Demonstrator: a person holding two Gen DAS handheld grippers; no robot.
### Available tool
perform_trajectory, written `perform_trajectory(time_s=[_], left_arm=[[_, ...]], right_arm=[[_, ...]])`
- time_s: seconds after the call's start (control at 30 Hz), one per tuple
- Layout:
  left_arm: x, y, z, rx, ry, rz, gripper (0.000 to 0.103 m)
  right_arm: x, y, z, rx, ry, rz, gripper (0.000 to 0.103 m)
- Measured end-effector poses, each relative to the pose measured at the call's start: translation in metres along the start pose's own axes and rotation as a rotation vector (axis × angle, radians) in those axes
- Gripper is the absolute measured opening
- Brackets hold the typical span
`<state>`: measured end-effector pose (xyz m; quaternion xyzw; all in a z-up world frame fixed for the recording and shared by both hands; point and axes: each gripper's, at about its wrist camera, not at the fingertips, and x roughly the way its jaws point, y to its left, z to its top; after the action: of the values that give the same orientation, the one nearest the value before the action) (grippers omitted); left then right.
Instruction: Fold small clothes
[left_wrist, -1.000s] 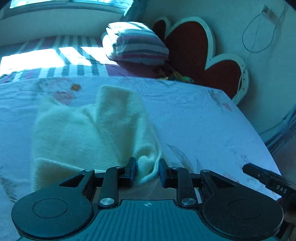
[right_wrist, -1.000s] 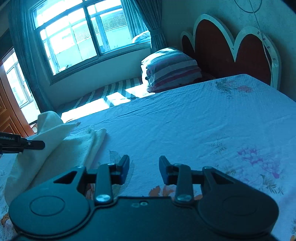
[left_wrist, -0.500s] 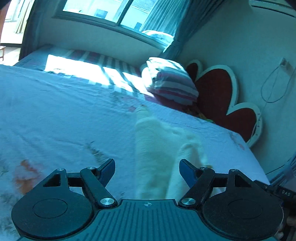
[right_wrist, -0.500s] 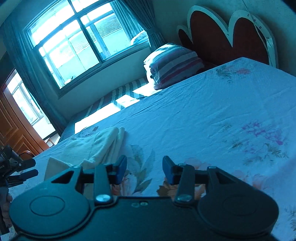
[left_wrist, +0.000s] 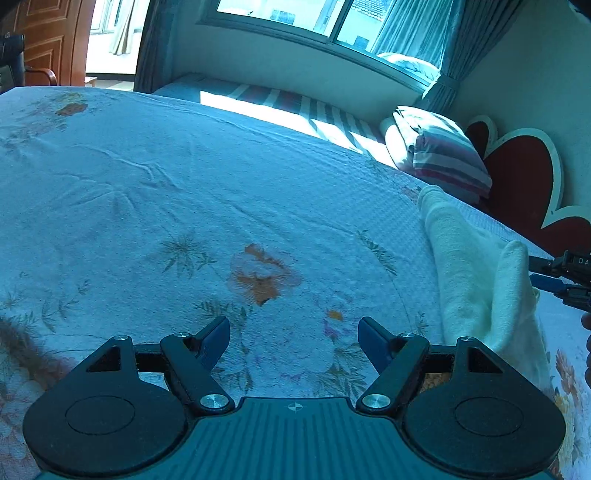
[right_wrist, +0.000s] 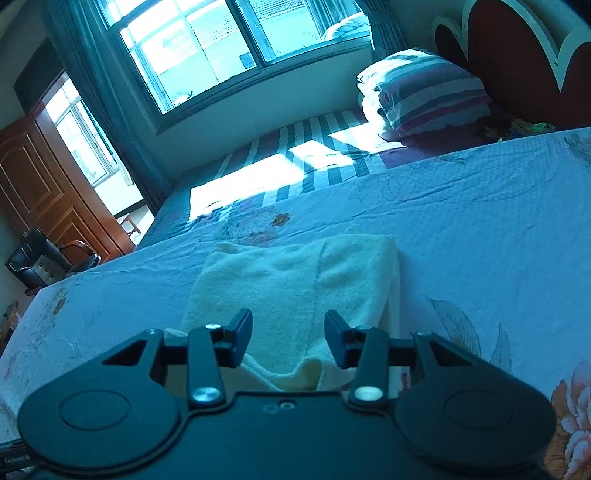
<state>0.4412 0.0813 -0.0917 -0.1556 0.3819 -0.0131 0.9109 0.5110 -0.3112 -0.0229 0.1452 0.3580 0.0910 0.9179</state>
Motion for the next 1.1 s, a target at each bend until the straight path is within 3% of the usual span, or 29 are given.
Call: perform_trajectory(time_s=[0.1, 0.17, 0.3, 0.37, 0.47, 0.57, 0.6, 0.63, 0.7, 0.87, 0.9, 0.97, 1.0, 1.1], left_arm=[[0.005, 0.009, 0.000, -0.019, 0.012, 0.005, 0.075], [0.006, 0.010, -0.002, -0.008, 0.021, -0.005, 0.075], [0.004, -0.008, -0.006, 0.066, 0.011, -0.032, 0.075], [0.007, -0.029, -0.009, 0.111, 0.023, -0.113, 0.075], [0.014, -0.065, -0.020, 0.199, 0.015, -0.132, 0.075], [0.020, -0.082, -0.028, 0.183, 0.015, -0.138, 0.075], [0.020, -0.087, -0.031, 0.185, 0.009, -0.140, 0.075], [0.020, -0.091, -0.033, 0.196, 0.007, -0.136, 0.075], [0.019, -0.096, -0.034, 0.212, 0.006, -0.137, 0.075], [0.017, -0.091, -0.035, 0.195, 0.013, -0.139, 0.075], [0.017, -0.091, -0.036, 0.195, 0.016, -0.139, 0.075], [0.017, -0.090, -0.036, 0.196, 0.026, -0.141, 0.075], [0.017, -0.090, -0.037, 0.202, 0.028, -0.142, 0.075], [0.014, -0.089, -0.040, 0.210, 0.028, -0.151, 0.075]], right_arm=[[0.009, -0.002, -0.009, -0.041, 0.091, 0.000, 0.039], [0.001, -0.003, -0.022, -0.092, 0.123, -0.062, 0.037], [-0.038, -0.018, -0.052, -0.109, 0.095, -0.182, 0.043], [-0.068, -0.028, -0.064, 0.011, 0.032, -0.113, 0.047], [-0.086, -0.028, -0.072, 0.141, 0.009, -0.018, 0.049], [-0.088, -0.027, -0.080, 0.294, 0.032, 0.093, 0.051], [-0.090, -0.028, -0.084, 0.346, 0.030, 0.116, 0.055], [-0.091, -0.028, -0.087, 0.393, 0.029, 0.135, 0.068], [-0.093, -0.026, -0.091, 0.439, 0.021, 0.148, 0.079], [-0.070, -0.018, -0.079, 0.423, 0.091, 0.109, 0.079], [-0.058, -0.014, -0.076, 0.410, 0.108, 0.096, 0.076], [-0.041, -0.014, -0.072, 0.387, 0.141, 0.044, 0.022], [-0.038, -0.015, -0.071, 0.366, 0.133, 0.061, 0.009], [-0.066, -0.002, -0.063, 0.211, 0.019, 0.059, 0.008]])
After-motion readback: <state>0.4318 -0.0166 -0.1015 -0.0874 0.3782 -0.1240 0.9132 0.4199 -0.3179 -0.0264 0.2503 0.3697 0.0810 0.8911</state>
